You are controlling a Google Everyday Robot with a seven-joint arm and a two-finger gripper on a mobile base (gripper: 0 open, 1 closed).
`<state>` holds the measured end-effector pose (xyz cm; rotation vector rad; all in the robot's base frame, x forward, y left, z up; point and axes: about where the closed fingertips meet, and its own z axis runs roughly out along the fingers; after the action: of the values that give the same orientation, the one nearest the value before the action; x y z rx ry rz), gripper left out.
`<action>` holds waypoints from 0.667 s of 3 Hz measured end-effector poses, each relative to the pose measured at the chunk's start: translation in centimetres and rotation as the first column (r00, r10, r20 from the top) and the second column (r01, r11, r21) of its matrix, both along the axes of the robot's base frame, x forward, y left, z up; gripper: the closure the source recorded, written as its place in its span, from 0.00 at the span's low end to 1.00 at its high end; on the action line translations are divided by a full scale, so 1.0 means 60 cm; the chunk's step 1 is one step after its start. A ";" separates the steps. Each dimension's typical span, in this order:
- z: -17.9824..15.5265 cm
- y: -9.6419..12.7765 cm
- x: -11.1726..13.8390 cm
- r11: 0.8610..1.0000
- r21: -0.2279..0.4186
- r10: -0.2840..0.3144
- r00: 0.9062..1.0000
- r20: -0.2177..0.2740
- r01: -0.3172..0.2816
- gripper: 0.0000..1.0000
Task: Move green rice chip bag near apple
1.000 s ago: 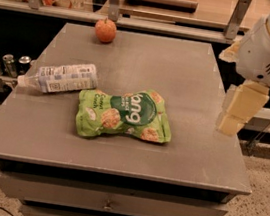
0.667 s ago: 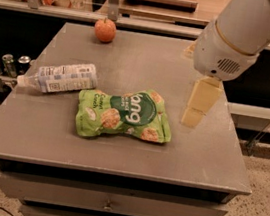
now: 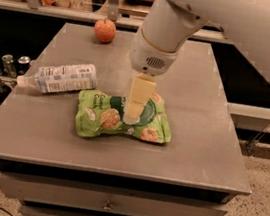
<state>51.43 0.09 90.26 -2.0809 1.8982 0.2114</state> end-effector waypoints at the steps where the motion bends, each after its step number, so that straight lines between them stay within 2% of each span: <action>1: -0.029 0.047 0.014 1.000 0.007 -0.006 1.000 -0.015 0.006 0.00; 2: -0.056 0.060 0.019 0.999 0.003 -0.049 0.998 -0.025 0.049 0.00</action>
Offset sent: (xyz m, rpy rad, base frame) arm 0.0160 0.0432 -0.0531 0.0007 0.0404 -0.1082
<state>52.56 3.69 86.91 -2.0357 1.9598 0.2310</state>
